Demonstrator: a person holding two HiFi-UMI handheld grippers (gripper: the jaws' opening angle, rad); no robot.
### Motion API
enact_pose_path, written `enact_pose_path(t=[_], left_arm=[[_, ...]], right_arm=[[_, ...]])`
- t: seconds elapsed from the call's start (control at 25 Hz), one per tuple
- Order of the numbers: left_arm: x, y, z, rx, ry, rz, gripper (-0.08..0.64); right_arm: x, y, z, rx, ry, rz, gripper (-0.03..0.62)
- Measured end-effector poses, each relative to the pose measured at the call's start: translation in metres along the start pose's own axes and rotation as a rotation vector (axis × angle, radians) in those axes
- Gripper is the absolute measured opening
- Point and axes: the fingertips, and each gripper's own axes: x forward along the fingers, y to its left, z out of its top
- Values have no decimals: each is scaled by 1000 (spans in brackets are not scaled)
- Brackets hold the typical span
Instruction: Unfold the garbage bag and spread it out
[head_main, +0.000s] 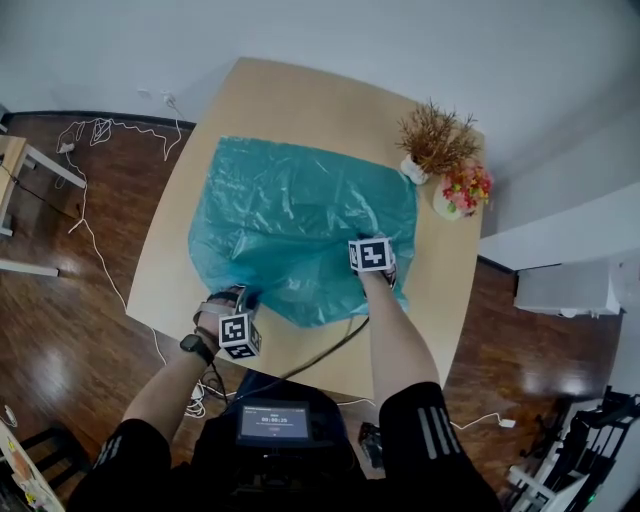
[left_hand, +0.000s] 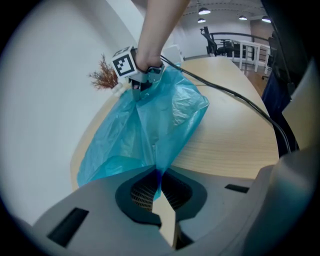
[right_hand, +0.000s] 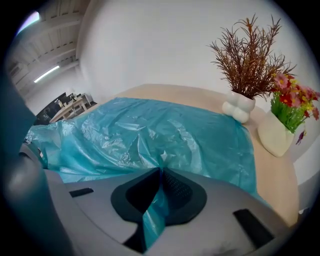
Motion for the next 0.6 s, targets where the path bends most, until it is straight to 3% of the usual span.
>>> enact_pose_path(t=[0.08, 0.2, 0.4, 0.48, 0.6], left_arm=[[3, 1, -2, 0, 1, -15, 0], [3, -4, -7, -6, 8, -32, 0], [0, -5, -8, -30, 6, -36, 0], [-6, -10, -5, -75, -13, -38, 0], [-22, -13, 1, -220, -55, -47, 0]], right_arm=[[8, -4, -6, 12, 19, 17, 38], [3, -3, -3, 19, -11, 56, 102], [-57, 13, 21, -19, -188, 122, 155], [-104, 25, 20, -76, -273, 136, 155], [-165, 35, -10, -134, -330, 147, 169]])
